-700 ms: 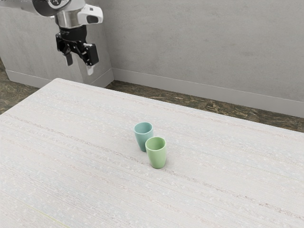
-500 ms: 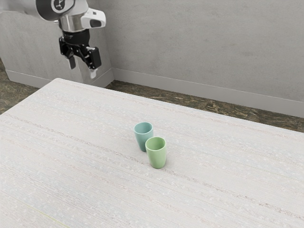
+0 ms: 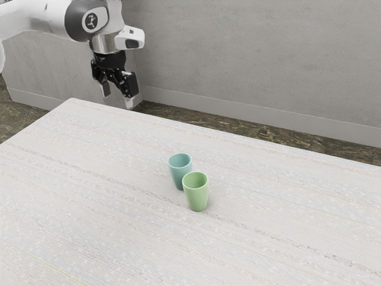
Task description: Place the left cup onto the right cup
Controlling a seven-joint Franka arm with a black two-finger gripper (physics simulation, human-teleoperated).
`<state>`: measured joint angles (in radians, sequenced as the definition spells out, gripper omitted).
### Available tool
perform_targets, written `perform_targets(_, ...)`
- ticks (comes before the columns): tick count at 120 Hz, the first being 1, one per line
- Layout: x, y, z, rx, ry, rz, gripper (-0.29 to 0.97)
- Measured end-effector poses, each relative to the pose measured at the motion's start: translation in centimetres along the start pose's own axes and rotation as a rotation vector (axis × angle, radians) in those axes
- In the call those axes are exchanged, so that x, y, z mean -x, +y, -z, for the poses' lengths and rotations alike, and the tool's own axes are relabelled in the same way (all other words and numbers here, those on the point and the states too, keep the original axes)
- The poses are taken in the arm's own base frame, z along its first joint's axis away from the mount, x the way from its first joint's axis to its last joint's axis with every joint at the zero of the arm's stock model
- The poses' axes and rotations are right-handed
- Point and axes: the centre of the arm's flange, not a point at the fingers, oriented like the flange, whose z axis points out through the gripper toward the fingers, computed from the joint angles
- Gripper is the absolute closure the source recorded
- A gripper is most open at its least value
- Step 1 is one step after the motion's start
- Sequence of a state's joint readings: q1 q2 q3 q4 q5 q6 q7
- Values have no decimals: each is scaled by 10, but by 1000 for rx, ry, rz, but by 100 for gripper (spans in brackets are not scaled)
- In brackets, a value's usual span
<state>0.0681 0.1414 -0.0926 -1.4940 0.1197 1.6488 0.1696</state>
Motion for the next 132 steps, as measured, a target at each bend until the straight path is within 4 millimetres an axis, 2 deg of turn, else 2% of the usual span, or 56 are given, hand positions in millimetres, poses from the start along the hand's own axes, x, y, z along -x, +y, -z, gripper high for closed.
perform_targets(38, -25, 16, -37, 16, -9, -106, 0)
perform_targets(74, -43, 38, -62, 38, -3, -185, 0)
perform_targets(100, -51, 63, -68, 55, 13, -237, 0)
perform_targets(132, -52, 80, -97, 71, 4, -262, 0)
